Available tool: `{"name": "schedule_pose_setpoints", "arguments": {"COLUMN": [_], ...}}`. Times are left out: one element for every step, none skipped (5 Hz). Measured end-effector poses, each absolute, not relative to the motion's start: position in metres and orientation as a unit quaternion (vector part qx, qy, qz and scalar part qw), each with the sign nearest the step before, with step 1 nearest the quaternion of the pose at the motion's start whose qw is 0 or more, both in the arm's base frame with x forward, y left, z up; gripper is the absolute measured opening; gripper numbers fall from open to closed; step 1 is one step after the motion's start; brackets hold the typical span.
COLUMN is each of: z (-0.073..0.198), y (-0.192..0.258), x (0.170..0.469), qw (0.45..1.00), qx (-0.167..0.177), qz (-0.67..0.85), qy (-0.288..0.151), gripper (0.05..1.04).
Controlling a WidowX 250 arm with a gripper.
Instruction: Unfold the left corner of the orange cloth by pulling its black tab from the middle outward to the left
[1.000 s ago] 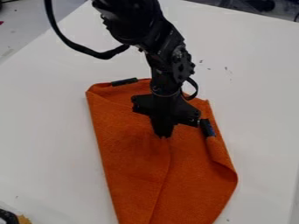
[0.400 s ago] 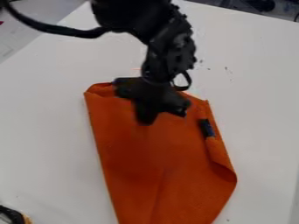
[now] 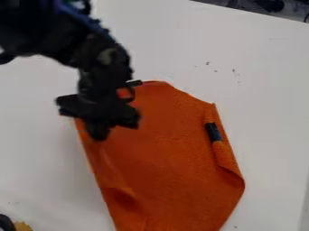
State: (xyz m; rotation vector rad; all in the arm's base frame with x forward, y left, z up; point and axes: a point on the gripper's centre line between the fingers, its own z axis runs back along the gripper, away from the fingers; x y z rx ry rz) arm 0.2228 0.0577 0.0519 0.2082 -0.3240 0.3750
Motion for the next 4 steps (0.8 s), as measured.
{"name": "schedule_pose_setpoints", "arguments": {"z": [0.035,0.025,0.013,0.012], "y": [0.082,0.101,0.116,0.129], "x": [0.197,0.184,0.179,0.175], "qw": [0.960,0.957,0.958,0.957], "qx": [0.091,0.087,0.080,0.091], "qz": [0.216,0.228,0.227,0.223], "qy": [-0.155,-0.159,-0.157,-0.162], "gripper": [0.055,0.054,0.054,0.078]}}
